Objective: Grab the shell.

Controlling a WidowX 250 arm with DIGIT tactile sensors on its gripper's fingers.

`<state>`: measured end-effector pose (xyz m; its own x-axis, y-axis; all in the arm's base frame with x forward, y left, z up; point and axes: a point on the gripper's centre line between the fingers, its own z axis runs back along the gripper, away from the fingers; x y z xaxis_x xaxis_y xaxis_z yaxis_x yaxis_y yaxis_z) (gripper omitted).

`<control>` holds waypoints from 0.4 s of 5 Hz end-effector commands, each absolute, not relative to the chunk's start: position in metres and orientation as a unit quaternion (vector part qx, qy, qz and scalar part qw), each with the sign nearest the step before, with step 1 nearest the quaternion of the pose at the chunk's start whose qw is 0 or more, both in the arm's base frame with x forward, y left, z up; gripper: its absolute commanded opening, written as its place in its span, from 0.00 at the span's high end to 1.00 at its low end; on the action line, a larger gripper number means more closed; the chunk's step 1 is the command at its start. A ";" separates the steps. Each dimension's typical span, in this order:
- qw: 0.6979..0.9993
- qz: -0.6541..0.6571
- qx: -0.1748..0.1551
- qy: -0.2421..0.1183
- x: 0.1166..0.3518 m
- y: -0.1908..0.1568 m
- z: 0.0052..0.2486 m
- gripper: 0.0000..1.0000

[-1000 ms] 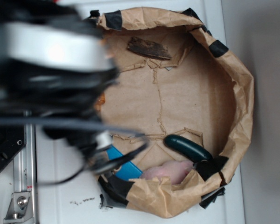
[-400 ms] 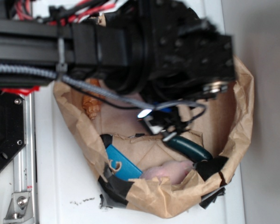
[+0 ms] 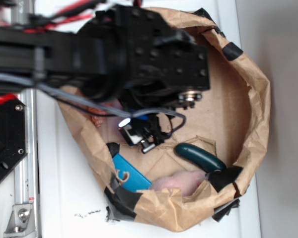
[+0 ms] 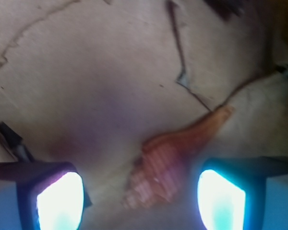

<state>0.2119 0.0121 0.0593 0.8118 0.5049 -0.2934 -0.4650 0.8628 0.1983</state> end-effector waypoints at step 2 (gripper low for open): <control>0.953 0.261 0.076 0.131 0.186 0.027 0.038 0.00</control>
